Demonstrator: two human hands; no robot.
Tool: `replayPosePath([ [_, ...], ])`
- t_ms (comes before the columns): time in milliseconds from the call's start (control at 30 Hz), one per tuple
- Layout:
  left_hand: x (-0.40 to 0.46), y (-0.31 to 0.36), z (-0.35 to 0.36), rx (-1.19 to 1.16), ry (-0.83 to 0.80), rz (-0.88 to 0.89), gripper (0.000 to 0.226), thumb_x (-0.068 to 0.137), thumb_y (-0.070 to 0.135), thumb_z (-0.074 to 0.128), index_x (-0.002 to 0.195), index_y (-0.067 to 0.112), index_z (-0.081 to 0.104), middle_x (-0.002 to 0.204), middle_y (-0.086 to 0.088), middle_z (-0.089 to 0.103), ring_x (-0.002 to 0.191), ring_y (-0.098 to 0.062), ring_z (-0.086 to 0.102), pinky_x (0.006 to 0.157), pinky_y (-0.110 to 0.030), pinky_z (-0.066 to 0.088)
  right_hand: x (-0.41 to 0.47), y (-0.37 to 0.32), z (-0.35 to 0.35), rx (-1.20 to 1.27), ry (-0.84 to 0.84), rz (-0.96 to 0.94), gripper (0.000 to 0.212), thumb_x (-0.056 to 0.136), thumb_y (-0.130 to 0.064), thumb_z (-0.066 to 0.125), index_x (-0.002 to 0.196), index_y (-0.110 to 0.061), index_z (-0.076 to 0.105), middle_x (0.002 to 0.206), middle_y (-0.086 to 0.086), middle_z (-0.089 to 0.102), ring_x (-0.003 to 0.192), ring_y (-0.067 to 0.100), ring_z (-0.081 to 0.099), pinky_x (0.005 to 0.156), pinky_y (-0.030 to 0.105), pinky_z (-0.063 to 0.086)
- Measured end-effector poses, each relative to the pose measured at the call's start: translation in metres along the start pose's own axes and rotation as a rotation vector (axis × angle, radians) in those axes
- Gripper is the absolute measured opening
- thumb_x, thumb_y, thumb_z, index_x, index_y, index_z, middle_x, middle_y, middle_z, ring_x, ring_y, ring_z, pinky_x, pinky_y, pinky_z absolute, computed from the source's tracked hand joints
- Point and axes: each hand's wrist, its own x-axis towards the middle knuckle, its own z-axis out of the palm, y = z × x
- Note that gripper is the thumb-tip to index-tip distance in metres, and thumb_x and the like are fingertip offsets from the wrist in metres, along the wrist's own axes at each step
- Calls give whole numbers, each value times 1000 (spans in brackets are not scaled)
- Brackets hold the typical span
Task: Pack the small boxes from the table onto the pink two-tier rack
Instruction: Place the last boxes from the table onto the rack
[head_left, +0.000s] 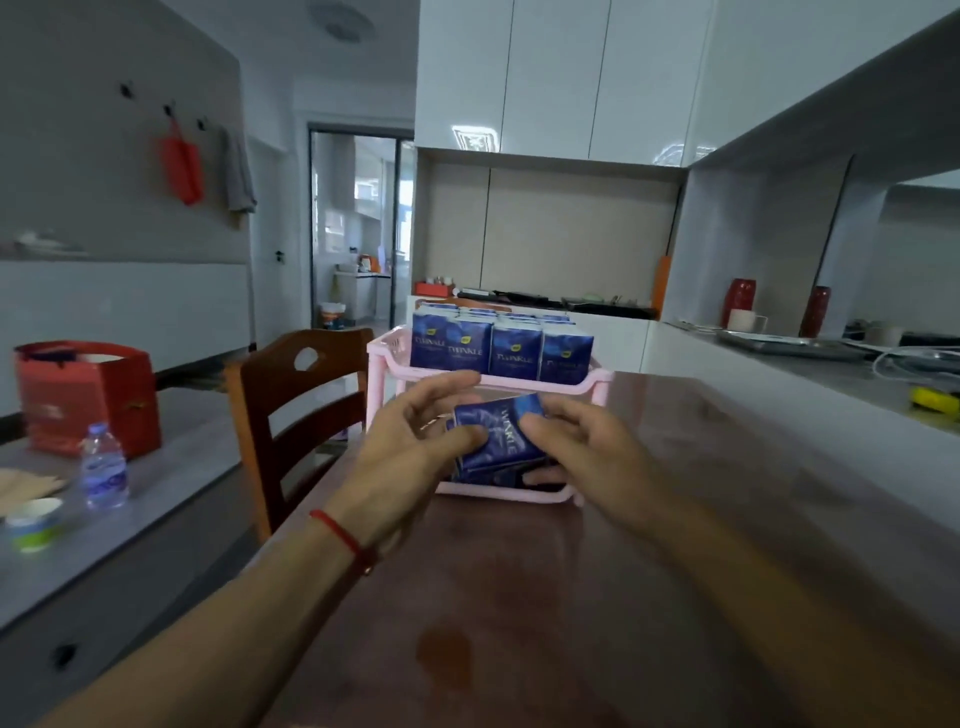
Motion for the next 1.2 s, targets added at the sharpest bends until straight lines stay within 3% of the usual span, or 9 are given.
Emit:
replayPosePath([
  [100, 5, 13, -16, 136, 92, 183, 43, 86, -9, 65, 123, 12, 62, 117, -7, 68, 111, -23, 67, 90, -38, 58, 22, -32, 5, -177, -7, -86, 23, 92, -29, 70, 114, -27, 65, 109, -4, 73, 98, 11, 72, 86, 37, 61],
  [167, 15, 15, -28, 304, 259, 372, 31, 89, 0, 64, 117, 11, 60, 111, -2, 67, 107, -16, 65, 87, -24, 56, 41, -58, 7, -314, 23, -174, 24, 88, -30, 74, 109, -33, 63, 107, -9, 71, 98, 9, 69, 85, 34, 60],
  [233, 28, 8, -41, 487, 504, 495, 22, 93, 11, 63, 113, 16, 57, 109, -2, 63, 103, -18, 61, 86, -26, 54, 64, -85, 9, -428, 35, -265, 31, 86, -30, 75, 115, -28, 64, 108, -11, 67, 97, 7, 64, 84, 28, 56],
  [300, 38, -11, -55, 676, 630, 530, 28, 91, 24, 62, 117, 19, 52, 114, 0, 57, 105, -18, 55, 89, -37, 53, 87, -108, 12, -531, 10, -316, 36, 85, -28, 76, 119, -23, 65, 109, -8, 66, 98, 7, 62, 83, 25, 52],
  [400, 44, -47, -67, 830, 561, 468, 49, 88, 41, 54, 130, 17, 43, 124, 0, 45, 114, -15, 44, 93, -42, 50, 119, -124, 21, -540, -93, -283, 30, 84, -21, 78, 113, -19, 69, 105, -3, 70, 95, 11, 66, 81, 25, 56],
  [600, 51, -63, -79, 844, 488, 367, 71, 84, 44, 54, 146, 14, 34, 142, -8, 41, 122, -7, 30, 97, -29, 31, 167, -117, 43, -750, -179, -238, 35, 81, -28, 78, 114, -19, 69, 110, 0, 69, 102, 18, 64, 98, 43, 53],
  [1000, 54, -64, -81, 845, 475, 360, 72, 84, 43, 53, 147, 14, 32, 139, -8, 41, 118, -3, 28, 95, -27, 32, 189, -93, 45, -943, -230, -143, 38, 81, -32, 71, 116, -20, 71, 110, -2, 72, 97, 18, 68, 89, 41, 58],
  [1133, 54, -66, -81, 859, 453, 352, 71, 85, 44, 54, 147, 18, 30, 141, -5, 39, 120, -3, 29, 96, -27, 32, 189, -86, 51, -1101, -248, -206, 38, 85, -33, 69, 120, -19, 72, 116, 2, 69, 101, 21, 64, 81, 32, 55],
  [1200, 55, -66, -81, 852, 442, 343, 73, 85, 46, 55, 147, 19, 29, 143, -5, 38, 121, -4, 29, 97, -28, 32, 190, -81, 53, -1154, -242, -239, 39, 86, -33, 69, 122, -19, 71, 120, 4, 67, 105, 23, 60, 84, 35, 54],
])
